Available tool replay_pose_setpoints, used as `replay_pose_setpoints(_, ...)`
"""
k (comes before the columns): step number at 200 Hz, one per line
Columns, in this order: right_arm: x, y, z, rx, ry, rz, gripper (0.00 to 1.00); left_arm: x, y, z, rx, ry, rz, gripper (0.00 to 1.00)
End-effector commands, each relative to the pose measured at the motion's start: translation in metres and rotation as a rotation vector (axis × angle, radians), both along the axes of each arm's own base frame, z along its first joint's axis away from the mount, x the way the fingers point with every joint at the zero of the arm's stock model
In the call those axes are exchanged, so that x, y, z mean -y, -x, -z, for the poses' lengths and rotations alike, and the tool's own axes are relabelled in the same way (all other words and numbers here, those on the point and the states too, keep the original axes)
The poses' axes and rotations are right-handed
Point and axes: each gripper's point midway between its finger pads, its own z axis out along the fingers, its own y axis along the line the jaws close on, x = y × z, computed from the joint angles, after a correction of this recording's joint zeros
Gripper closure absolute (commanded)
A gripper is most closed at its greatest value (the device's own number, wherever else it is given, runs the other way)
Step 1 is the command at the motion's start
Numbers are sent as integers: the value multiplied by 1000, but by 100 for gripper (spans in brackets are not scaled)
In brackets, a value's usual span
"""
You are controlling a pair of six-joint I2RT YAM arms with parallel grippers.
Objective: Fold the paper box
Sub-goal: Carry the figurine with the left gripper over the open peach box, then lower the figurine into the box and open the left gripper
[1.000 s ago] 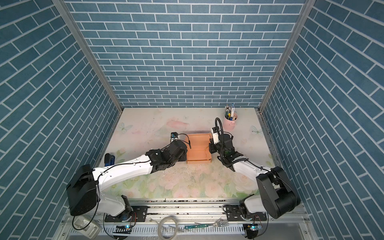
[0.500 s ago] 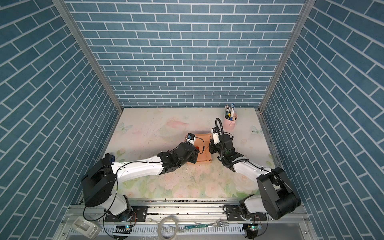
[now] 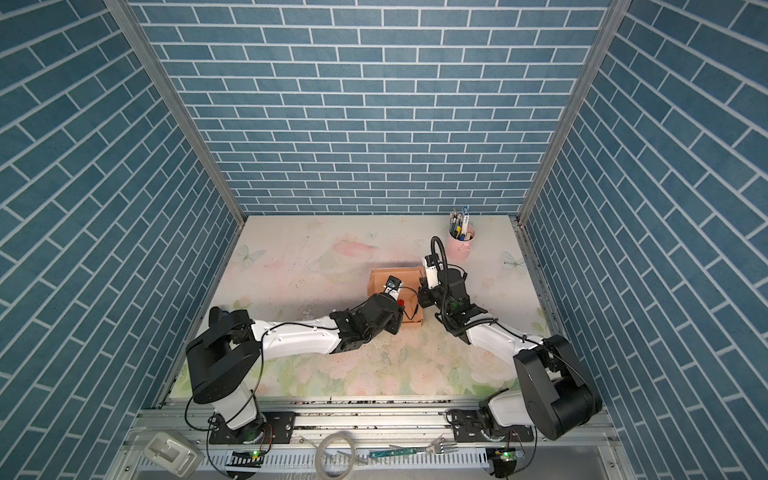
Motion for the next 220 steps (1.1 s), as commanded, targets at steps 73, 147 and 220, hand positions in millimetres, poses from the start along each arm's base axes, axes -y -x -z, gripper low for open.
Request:
replay_pose_setpoints(73, 0, 5, 5, -5, -5, -2, 100, -13, -8, 4, 76, 21, -74, 32)
replay_pose_setpoints(147, -1, 4, 6, -12, -8, -1, 100, -48, 18, -52, 115, 90, -39, 28)
replay_pose_setpoints(220, -4, 4, 1, -26, -25, -9, 100, -99, 4, -46, 39, 69, -123, 38)
